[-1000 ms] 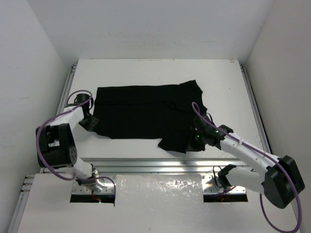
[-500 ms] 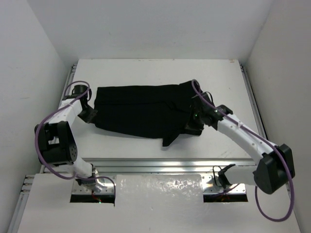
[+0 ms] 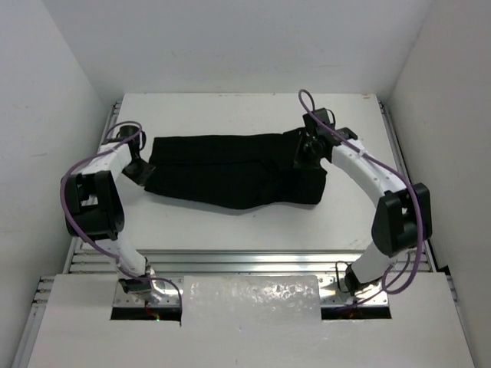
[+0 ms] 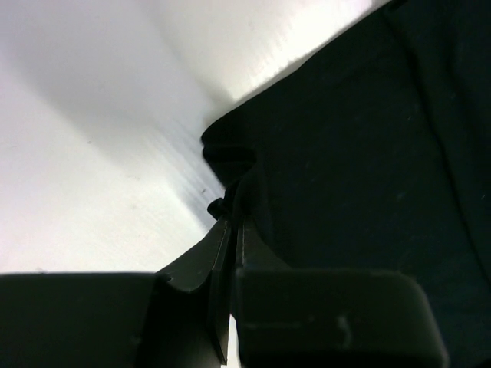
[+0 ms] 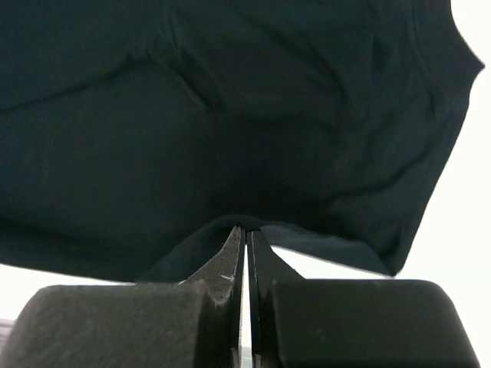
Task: Fold and stack the t-shirts
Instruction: Fold the other side of the tshirt into a rectangle
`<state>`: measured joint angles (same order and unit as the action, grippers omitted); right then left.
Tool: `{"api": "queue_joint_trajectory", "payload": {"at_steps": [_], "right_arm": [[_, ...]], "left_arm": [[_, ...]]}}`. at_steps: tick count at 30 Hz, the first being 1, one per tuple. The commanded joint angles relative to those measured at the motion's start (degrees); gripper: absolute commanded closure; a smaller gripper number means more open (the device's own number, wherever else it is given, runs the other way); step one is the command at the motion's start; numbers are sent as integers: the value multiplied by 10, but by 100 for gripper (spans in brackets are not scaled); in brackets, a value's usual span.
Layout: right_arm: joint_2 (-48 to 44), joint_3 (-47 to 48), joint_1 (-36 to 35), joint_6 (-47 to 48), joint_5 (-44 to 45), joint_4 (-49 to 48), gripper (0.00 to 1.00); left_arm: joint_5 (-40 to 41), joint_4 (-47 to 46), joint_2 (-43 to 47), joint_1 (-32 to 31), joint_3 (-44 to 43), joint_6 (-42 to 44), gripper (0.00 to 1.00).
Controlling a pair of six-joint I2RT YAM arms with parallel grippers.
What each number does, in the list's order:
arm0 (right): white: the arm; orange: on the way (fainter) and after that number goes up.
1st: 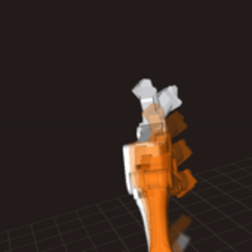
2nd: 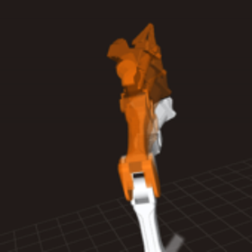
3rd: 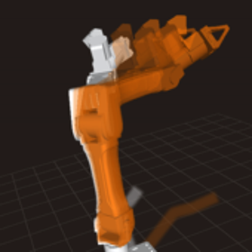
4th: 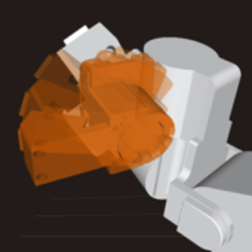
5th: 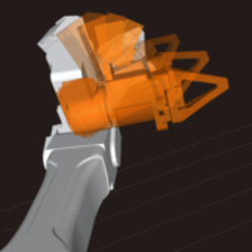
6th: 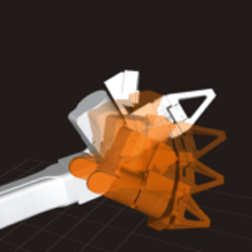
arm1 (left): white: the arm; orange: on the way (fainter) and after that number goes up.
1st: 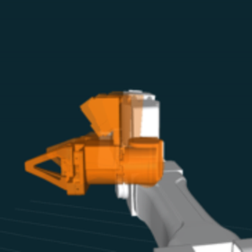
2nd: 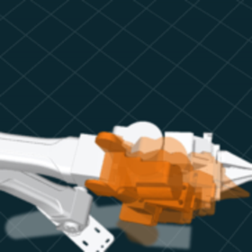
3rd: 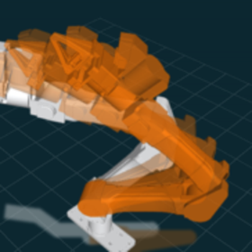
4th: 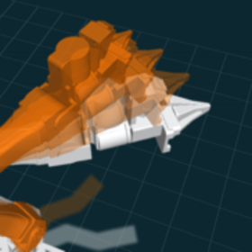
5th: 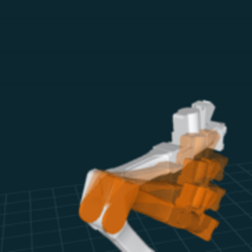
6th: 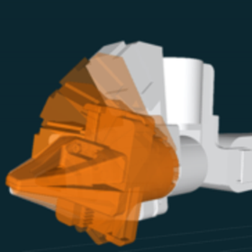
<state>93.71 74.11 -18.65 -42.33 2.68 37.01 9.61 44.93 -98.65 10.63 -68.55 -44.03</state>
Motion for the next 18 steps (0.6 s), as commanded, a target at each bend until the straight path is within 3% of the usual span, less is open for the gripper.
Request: {"api": "queue_joint_trajectory", "payload": {"at_steps": [1,18], "right_arm": [[44,59,12,36,14,-10,100],[220,260,59,96,7,15,100]], "left_arm": [[-6,4,-28,11,-40,-19,100],[-6,49,-176,15,-210,-55,100]]}}
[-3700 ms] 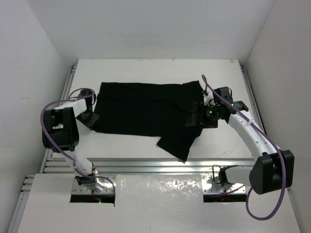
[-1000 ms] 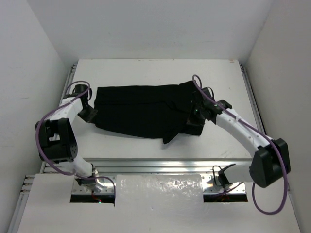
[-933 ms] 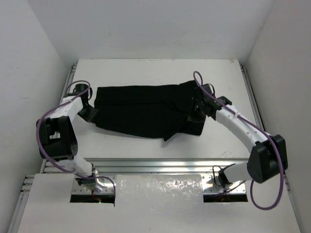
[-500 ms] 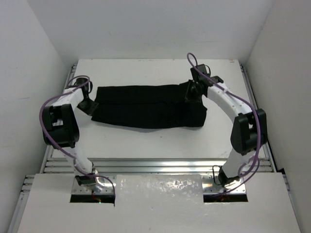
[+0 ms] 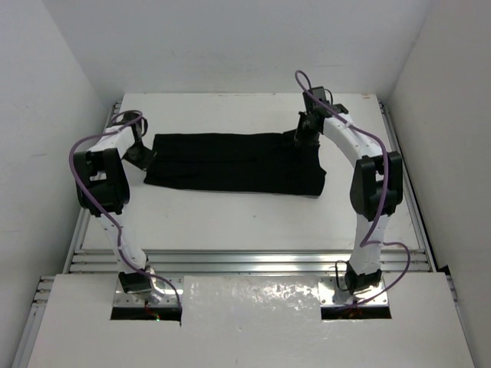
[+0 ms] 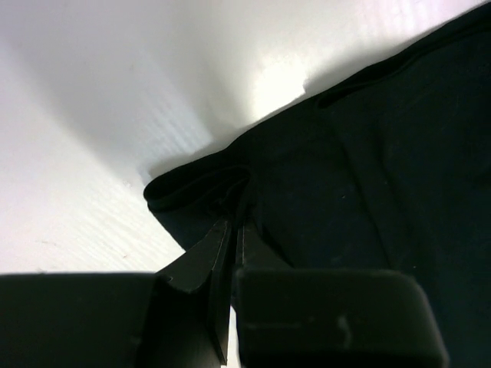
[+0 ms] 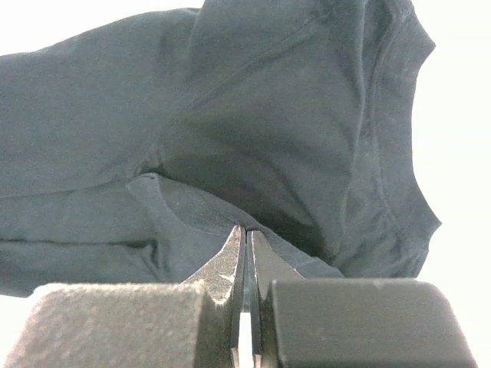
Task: Fold and stack the t-shirts
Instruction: Fold the other side of the tshirt into a rectangle
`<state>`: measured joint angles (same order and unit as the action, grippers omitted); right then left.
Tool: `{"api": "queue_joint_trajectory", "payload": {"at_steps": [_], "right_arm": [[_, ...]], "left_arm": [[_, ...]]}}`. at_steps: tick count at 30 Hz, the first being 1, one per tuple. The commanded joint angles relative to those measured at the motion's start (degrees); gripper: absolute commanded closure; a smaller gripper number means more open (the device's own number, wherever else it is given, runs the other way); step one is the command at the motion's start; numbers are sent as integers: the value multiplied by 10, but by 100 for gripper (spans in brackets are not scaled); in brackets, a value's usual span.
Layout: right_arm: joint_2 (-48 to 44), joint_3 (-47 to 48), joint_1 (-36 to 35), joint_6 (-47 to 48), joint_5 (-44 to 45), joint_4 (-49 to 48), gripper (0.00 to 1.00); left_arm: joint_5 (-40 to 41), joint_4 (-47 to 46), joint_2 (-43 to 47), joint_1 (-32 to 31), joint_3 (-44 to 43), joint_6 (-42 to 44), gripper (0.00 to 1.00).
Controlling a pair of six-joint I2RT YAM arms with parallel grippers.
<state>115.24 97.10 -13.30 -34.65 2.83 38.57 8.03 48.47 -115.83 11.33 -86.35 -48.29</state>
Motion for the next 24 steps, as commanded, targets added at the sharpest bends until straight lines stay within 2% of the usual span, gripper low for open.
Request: {"api": "queue_joint_trajectory", "payload": {"at_steps": [1,9,13,24], "right_arm": [[6,33,9,20,5,-1,100],[-33,1,13,20,6,-16,100],[-84,-67,20,10,-1,-56,100],[-58,-44,50,19,-19,-55,100]], "left_arm": [[14,20,-7,8,-41,-13,100],[12,22,17,10,-21,-15,100],[5,13,51,12,10,-11,100],[-17,-4,69,46,14,-12,100]]}}
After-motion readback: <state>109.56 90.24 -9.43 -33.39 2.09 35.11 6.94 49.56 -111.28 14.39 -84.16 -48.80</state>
